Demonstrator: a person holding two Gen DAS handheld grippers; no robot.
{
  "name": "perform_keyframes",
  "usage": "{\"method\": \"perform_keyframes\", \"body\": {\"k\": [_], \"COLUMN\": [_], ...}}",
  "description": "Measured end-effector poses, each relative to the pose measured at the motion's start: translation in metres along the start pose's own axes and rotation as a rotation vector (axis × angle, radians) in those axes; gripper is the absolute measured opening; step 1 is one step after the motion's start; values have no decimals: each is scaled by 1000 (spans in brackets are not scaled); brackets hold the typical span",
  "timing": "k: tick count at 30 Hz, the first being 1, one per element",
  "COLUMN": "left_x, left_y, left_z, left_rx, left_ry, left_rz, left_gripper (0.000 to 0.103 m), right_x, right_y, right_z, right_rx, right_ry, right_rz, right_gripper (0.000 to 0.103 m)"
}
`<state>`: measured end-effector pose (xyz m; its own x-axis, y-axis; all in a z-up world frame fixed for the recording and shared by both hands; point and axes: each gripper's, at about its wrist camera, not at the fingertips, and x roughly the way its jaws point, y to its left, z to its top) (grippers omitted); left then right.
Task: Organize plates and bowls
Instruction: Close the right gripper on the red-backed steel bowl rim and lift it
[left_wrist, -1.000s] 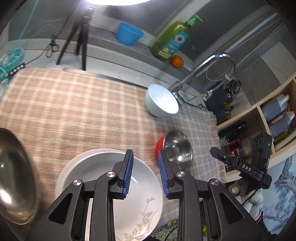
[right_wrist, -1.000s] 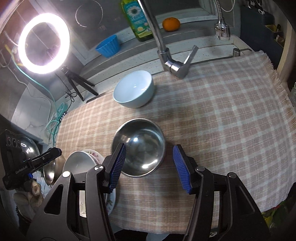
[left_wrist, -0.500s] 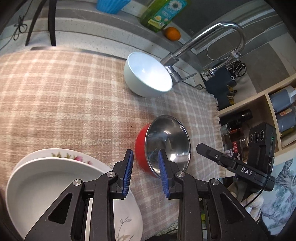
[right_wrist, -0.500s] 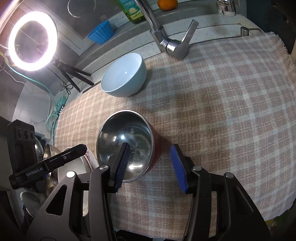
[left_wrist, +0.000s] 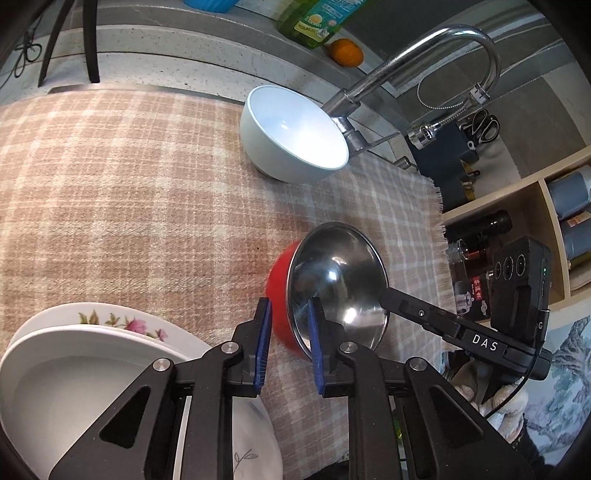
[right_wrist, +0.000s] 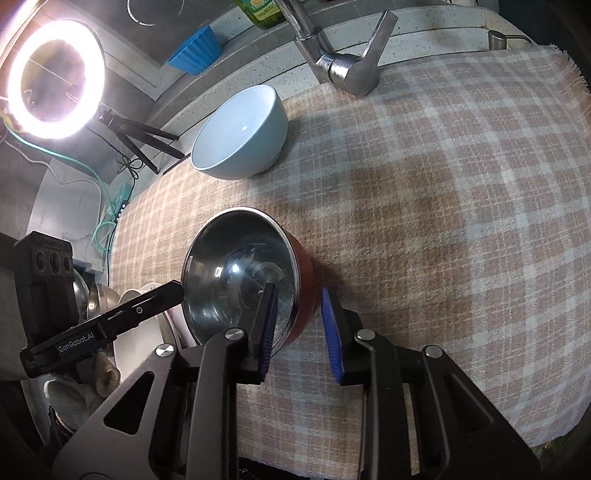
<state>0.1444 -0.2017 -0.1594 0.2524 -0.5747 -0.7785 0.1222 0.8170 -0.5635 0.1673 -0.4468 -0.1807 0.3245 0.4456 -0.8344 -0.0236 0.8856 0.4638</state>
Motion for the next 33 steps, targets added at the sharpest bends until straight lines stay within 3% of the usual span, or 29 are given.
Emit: {"method": "perform_keyframes", "body": {"k": [5, 16, 24, 33], "left_x": [4, 3, -20, -66], "left_y": [0, -6, -9, 1], "left_z": [0, 0, -1, -10], "left_rx": [12, 39, 40, 22], "left_ry": [-2, -5, -40, -113], "left_rz": [6, 12, -8, -26], "left_gripper": [10, 8, 8, 8], "right_x": [4, 4, -11, -28], "right_y": [-1, 4, 20, 65], "right_z": [-2, -2, -3, -6], "right_rx": [5, 4, -9, -78], "right_ry": [15, 15, -9, -44], "right_rz": [8, -6, 10, 34], "right_gripper": [12, 10, 10, 11]}}
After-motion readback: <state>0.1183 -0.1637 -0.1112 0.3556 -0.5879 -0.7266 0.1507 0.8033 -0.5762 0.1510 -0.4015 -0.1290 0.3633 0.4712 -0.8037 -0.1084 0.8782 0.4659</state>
